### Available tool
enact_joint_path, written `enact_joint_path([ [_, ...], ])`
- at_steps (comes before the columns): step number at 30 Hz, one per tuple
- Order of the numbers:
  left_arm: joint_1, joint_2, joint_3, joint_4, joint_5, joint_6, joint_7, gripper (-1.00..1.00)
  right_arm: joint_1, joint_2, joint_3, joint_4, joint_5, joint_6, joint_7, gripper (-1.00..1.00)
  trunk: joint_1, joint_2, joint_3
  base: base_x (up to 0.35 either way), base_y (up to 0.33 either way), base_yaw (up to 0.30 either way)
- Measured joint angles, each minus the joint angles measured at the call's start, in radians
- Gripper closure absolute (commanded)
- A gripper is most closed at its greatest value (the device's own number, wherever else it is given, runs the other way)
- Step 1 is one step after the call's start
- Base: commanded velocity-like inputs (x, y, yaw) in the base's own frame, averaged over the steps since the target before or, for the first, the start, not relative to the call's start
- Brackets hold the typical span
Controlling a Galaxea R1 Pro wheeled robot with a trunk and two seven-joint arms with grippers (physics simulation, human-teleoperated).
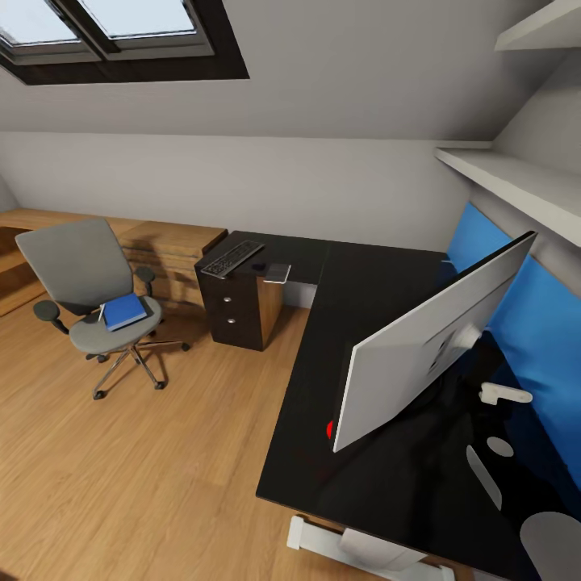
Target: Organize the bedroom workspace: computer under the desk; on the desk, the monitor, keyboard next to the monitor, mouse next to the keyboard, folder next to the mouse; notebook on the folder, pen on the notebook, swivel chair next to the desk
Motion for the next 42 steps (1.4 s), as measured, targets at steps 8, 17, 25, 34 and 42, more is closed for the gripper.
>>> enact_joint_path([
  [8,0.000,0.000,0.001,0.014,0.008,-0.001,-0.004,-1.00,0.000,0.000,0.000,0.001,0.005,0.000,0.000,1.00,-0.001,0.000,0.000,0.027,0.000,0.000],
  [17,0.000,0.000,0.001,0.017,0.017,-0.011,-0.007,-1.00,0.000,0.000,0.001,0.008,0.007,0.000,0.000,1.00,-0.005,0.000,0.000,0.027,0.000,0.000],
  [25,0.000,0.000,0.001,0.018,0.018,-0.012,-0.006,-1.00,0.000,0.000,0.001,0.008,0.006,0.000,0.000,1.00,-0.005,0.000,0.000,0.001,0.000,0.000],
  [34,0.000,0.000,0.000,0.019,0.017,-0.012,-0.004,-1.00,0.000,0.000,-0.012,0.001,0.004,0.000,0.002,1.00,0.000,0.000,0.000,0.000,0.000,0.000],
  [42,0.000,-0.001,-0.001,0.019,0.017,-0.012,-0.002,-1.00,-0.001,0.001,-0.017,0.004,0.005,-0.001,0.001,1.00,0.000,0.000,0.000,0.000,0.000,0.000],
])
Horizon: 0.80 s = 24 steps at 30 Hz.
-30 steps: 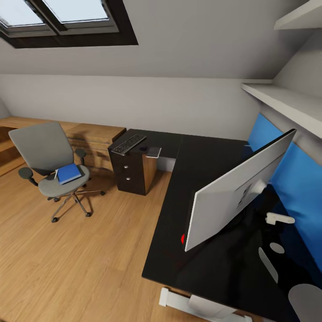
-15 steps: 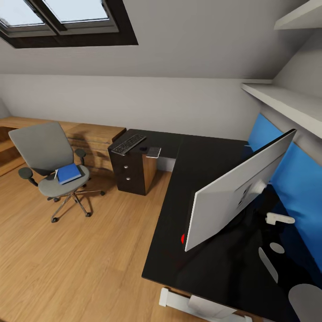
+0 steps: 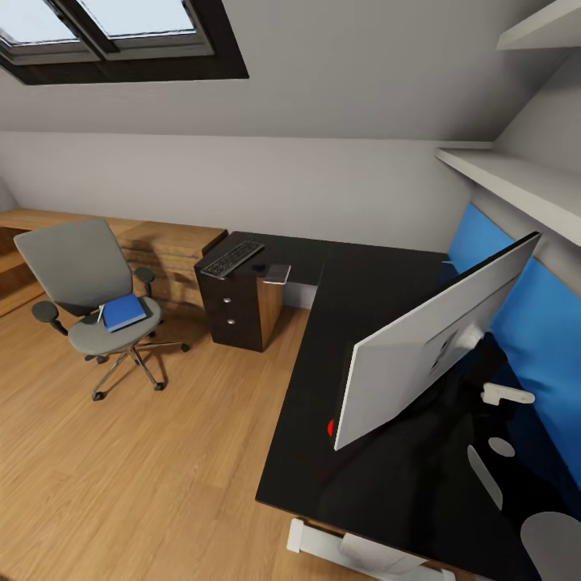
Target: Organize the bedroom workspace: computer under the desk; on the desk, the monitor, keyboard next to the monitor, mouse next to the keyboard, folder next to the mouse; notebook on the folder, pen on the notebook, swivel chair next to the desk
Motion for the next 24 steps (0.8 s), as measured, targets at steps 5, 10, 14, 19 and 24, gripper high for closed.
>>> enact_joint_path([
  [5,0.000,0.000,0.000,0.000,0.000,0.000,0.001,-1.00,0.000,0.000,-0.001,0.001,0.000,0.000,-0.004,1.00,0.000,0.000,0.000,0.000,0.000,0.000],
  [10,0.000,0.000,0.000,0.001,-0.001,0.000,0.002,-1.00,0.000,0.000,-0.001,0.002,-0.001,-0.001,-0.008,1.00,0.000,0.000,0.000,0.000,0.000,0.000],
  [14,0.000,0.000,0.000,0.002,-0.001,0.001,0.003,-1.00,0.000,0.000,0.000,0.003,-0.002,-0.003,-0.011,1.00,0.000,0.000,0.000,0.000,0.000,0.000],
  [19,0.000,0.000,0.000,0.025,-0.002,0.000,0.002,-1.00,-0.001,0.001,0.000,0.004,-0.001,-0.003,-0.015,1.00,0.000,0.000,0.000,0.000,0.000,0.000],
  [24,0.000,0.000,0.000,0.032,-0.002,0.000,0.001,-1.00,-0.001,0.003,0.000,0.004,0.000,-0.002,-0.018,1.00,0.000,0.000,0.000,0.000,0.000,0.000],
])
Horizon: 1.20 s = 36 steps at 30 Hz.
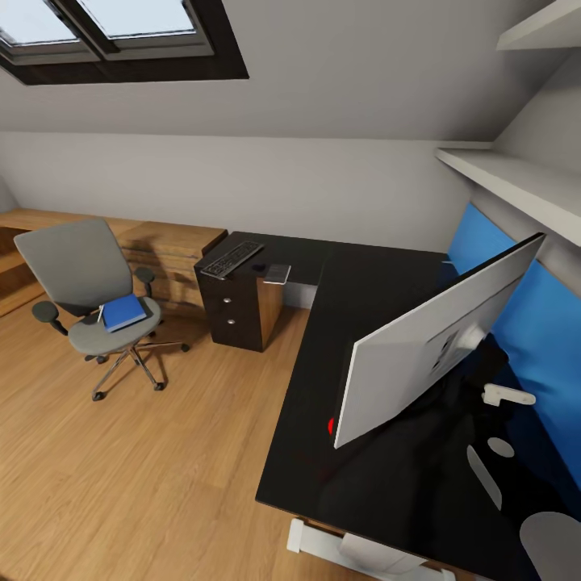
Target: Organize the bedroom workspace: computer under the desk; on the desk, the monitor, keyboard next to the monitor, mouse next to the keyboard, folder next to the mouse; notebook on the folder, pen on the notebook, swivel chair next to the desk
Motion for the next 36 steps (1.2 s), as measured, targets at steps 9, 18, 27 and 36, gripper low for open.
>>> enact_joint_path([
  [9,0.000,0.000,0.000,0.001,0.000,0.000,0.000,-1.00,0.000,-0.002,0.000,0.008,0.001,-0.001,-0.004,1.00,-0.004,0.000,0.000,0.061,0.000,0.000],
  [18,0.000,0.000,0.000,0.001,0.000,0.000,0.001,-1.00,0.000,-0.005,0.001,0.004,-0.005,-0.001,-0.008,1.00,-0.001,0.000,0.000,0.006,0.000,0.000],
  [27,0.000,0.000,0.000,0.002,0.000,0.000,0.000,-1.00,0.001,-0.006,0.001,0.014,-0.002,-0.002,-0.011,1.00,-0.006,0.000,0.000,0.075,-0.017,0.000],
  [36,0.000,0.000,0.000,0.001,0.001,0.000,0.001,-1.00,0.001,-0.007,0.000,0.011,-0.005,-0.003,-0.013,1.00,-0.004,0.000,0.000,0.021,-0.006,0.000],
])
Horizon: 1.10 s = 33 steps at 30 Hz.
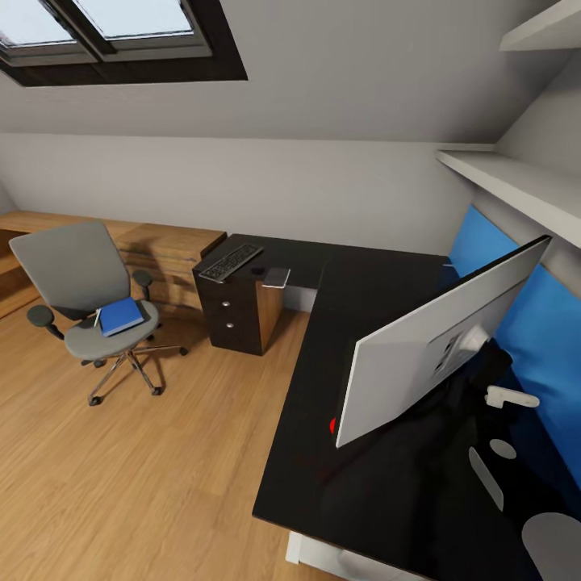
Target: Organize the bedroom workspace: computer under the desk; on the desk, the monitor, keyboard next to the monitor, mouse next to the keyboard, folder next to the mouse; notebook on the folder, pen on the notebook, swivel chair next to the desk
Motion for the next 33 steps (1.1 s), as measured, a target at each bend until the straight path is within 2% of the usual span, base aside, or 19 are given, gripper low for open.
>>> enact_joint_path([
  [7,0.000,0.001,0.000,0.001,0.001,0.000,0.000,-1.00,0.000,0.001,0.000,-0.001,0.001,0.000,-0.001,1.00,0.000,0.000,0.000,0.001,0.000,0.000],
  [8,0.000,0.001,0.000,0.001,0.001,0.000,0.000,-1.00,0.000,0.001,0.000,0.000,0.001,0.000,-0.001,-1.00,0.000,0.000,0.000,0.000,0.000,0.000],
  [10,0.000,0.001,0.000,0.001,0.001,0.000,0.000,-1.00,0.001,0.000,0.000,0.029,-0.013,-0.007,-0.005,-1.00,0.005,0.000,0.000,0.000,0.000,0.000],
  [25,0.000,0.001,0.000,0.001,0.001,0.000,0.000,-1.00,0.001,0.000,0.000,0.028,-0.013,-0.007,-0.005,-1.00,0.004,0.000,0.000,-0.006,0.000,0.000],
  [33,0.000,0.001,0.000,0.009,0.000,-0.001,-0.001,-1.00,0.001,0.000,0.000,0.027,-0.013,-0.007,-0.005,-1.00,0.005,0.000,0.000,-0.242,0.000,0.000],
])
